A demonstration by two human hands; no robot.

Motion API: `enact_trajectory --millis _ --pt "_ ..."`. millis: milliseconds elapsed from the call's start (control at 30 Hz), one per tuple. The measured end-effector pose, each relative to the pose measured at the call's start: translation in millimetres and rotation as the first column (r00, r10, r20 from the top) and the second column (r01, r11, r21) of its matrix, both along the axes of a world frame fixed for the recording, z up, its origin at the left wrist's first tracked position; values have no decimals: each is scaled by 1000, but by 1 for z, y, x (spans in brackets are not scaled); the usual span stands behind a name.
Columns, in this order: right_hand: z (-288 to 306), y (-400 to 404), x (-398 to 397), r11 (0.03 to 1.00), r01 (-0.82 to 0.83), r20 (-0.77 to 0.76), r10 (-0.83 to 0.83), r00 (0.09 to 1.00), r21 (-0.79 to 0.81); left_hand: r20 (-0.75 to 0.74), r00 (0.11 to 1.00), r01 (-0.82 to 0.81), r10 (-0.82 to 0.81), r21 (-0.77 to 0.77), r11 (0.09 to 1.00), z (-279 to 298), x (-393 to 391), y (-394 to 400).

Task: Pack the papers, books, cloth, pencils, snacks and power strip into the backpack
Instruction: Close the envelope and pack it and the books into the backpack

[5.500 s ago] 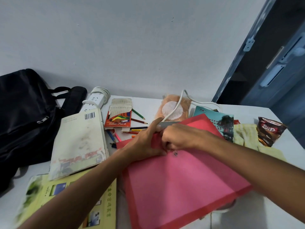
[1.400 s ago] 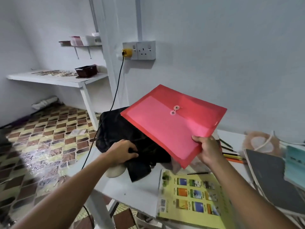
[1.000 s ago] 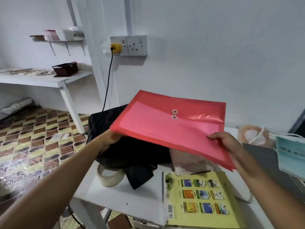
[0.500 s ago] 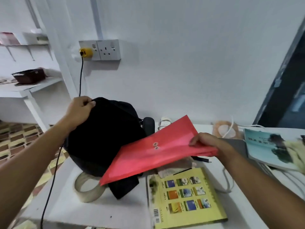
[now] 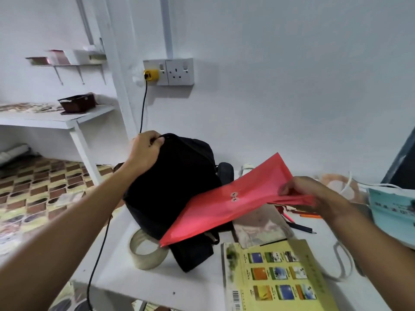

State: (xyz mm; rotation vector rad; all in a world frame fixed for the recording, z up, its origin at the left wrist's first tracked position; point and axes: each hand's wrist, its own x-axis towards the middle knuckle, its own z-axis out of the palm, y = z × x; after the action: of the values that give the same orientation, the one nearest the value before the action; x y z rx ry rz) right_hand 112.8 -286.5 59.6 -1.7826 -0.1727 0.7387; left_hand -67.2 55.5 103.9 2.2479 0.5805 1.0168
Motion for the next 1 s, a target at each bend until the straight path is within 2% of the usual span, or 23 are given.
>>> enact_trajectory --millis 133,333,533,667,767,900,1000 --pt "-5 16 -15 989 73 -64 -65 996 128 -10 1000 18 -18 4 1000 3 -1 -4" --pt "-28 28 -33 903 269 -130 -238 963 336 -31 998 60 -59 30 998 2 -6 -5" --pt "-40 29 -53 860 352 -96 -341 935 371 -91 990 114 -108 56 992 -1 -11 -9" --pt "-39 29 -83 850 305 -139 -271 952 430 -169 976 152 -141 54 987 -7 -12 -15" --pt "-43 36 -103 894 250 -187 -192 963 372 -177 972 164 -154 47 985 -10 -12 -18" --pt "-38 47 -121 882 192 -256 -85 963 430 -178 972 167 -155 54 985 -8 -12 -21" --pt "-32 57 -136 892 109 -191 -26 981 438 -179 972 166 -152 65 984 -6 -13 -23"
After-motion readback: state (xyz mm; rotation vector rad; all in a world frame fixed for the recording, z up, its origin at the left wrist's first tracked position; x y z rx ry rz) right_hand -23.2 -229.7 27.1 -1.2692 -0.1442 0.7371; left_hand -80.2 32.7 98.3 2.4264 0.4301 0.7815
